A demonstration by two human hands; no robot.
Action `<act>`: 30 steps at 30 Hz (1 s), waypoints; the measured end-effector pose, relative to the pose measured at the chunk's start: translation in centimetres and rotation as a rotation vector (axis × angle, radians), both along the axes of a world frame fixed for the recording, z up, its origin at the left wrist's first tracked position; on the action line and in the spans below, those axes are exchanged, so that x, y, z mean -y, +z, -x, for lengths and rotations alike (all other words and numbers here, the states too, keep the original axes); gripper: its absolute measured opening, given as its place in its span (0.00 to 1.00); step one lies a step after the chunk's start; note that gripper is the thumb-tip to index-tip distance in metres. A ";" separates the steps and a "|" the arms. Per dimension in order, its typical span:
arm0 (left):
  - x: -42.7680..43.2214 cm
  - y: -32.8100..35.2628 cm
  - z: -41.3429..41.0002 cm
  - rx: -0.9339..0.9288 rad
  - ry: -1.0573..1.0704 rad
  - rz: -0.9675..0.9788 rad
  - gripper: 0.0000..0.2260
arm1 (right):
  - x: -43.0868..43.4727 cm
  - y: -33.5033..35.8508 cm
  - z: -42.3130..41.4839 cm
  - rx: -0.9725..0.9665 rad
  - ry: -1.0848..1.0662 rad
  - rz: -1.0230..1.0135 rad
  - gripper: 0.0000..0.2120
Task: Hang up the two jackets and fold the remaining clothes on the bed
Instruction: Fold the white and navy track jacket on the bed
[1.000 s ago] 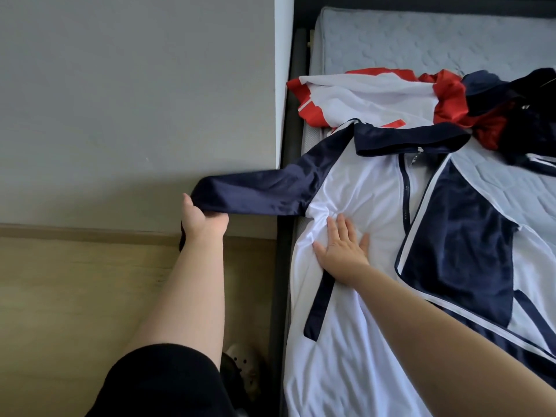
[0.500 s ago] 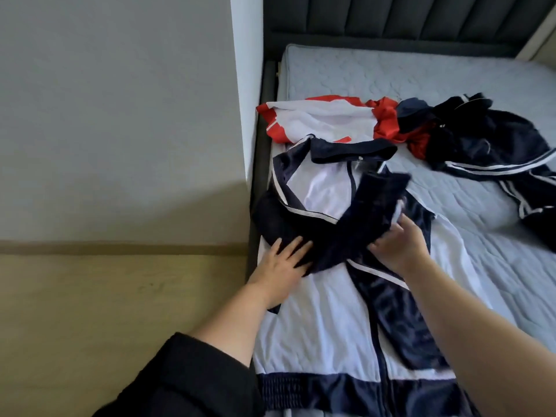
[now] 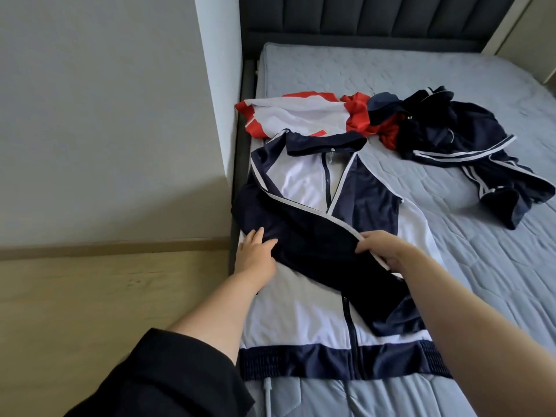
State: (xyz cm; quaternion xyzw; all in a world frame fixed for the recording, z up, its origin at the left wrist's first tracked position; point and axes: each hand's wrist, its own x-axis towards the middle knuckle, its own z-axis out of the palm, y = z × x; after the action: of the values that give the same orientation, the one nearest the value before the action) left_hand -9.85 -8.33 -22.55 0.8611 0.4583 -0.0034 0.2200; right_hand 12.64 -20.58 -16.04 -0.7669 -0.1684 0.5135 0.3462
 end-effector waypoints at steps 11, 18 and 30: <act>-0.9 0.6 -1.3 0.479 0.539 0.328 0.21 | 0.0 -0.6 0.1 0.801 0.600 0.626 0.15; -2.9 0.8 -2.5 0.945 0.884 0.730 0.20 | -5.4 -1.4 2.6 1.088 0.447 0.013 0.19; -9.2 -0.4 -2.8 1.426 1.033 1.196 0.09 | -18.8 -3.8 5.6 1.552 0.623 -0.140 0.12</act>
State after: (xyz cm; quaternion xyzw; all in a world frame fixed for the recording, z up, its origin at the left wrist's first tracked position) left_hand -7.05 0.89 -22.90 0.1173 0.4573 0.3709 0.7997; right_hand 7.06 -1.76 -19.79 -0.7977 -0.5944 -0.0993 0.0214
